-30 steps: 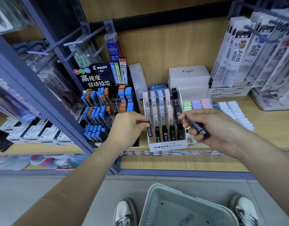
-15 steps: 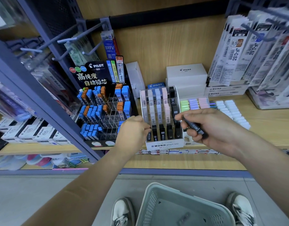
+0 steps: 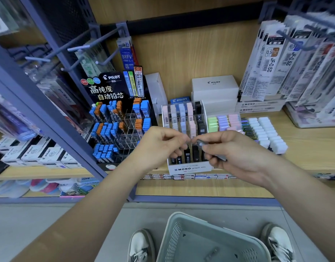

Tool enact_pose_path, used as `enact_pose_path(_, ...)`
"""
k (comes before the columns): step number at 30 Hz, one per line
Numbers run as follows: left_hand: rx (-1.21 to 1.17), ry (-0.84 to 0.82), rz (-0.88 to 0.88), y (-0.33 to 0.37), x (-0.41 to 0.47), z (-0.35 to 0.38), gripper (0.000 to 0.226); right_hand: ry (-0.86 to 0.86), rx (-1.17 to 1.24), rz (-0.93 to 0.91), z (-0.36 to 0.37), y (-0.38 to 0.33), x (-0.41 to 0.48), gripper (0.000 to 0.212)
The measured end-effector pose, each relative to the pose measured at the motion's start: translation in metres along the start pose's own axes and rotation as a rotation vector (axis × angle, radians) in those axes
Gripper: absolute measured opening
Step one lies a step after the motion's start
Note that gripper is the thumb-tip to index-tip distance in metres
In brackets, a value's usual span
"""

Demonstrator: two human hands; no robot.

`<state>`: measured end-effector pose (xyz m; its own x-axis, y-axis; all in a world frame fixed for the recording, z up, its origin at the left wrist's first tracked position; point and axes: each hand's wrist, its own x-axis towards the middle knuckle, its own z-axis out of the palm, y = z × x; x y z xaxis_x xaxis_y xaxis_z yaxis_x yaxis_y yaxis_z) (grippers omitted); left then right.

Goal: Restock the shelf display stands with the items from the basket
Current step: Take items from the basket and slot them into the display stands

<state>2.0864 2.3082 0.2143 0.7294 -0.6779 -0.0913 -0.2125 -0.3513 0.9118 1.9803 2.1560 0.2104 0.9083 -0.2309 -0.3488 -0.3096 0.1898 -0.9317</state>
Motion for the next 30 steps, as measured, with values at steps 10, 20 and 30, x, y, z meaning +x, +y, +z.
enact_pose_path(10, -0.141, 0.02, 0.017, 0.003, -0.008, 0.005, 0.013, 0.165, 0.155, -0.136, 0.005, -0.003, 0.003, 0.029)
enact_pose_path(20, -0.293, 0.077, 0.003, 0.013, -0.003, -0.004, 0.013, 0.124, 0.058, -0.114, 0.007, -0.005, -0.003, 0.012)
enact_pose_path(30, -0.182, 0.102, 0.073, 0.018, -0.005, -0.012, 0.014, 0.119, -0.104, -0.176, 0.008, -0.006, -0.003, 0.01)
